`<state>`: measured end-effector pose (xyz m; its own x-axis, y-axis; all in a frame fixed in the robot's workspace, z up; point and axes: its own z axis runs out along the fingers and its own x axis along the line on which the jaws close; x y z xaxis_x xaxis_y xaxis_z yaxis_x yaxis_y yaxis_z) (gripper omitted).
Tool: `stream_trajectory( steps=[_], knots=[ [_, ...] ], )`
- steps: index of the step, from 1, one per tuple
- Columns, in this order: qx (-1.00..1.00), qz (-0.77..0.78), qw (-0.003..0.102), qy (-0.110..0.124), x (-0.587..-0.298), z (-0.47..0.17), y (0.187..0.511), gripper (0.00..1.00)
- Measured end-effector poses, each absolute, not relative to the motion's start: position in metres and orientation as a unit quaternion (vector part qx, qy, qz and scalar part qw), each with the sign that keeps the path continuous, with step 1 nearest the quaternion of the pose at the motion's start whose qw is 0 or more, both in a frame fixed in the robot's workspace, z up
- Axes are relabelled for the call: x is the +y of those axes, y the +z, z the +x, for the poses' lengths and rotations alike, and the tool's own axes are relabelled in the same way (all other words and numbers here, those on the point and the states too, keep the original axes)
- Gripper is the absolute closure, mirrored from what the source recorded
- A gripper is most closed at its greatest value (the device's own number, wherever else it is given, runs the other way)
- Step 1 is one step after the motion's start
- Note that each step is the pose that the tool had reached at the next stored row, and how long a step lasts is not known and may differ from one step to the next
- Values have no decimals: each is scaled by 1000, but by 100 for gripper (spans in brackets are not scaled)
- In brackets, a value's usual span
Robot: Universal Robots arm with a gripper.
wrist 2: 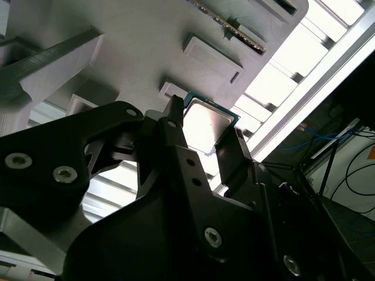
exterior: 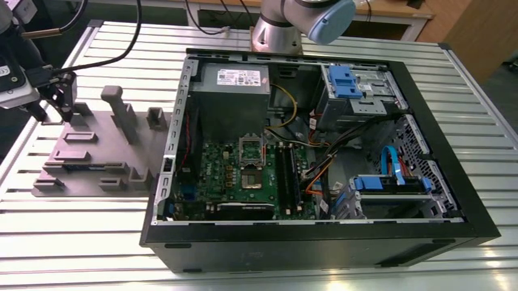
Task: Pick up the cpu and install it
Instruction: 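Pick up the cpu and move it towards the insertion slot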
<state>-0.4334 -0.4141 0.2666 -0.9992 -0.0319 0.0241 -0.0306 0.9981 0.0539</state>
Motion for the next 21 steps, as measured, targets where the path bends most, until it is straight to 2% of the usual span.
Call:
stream_trajectory(
  steps=[21],
  knots=[
    [-999,16,12,-27,-414,-433,277,53]
  ],
)
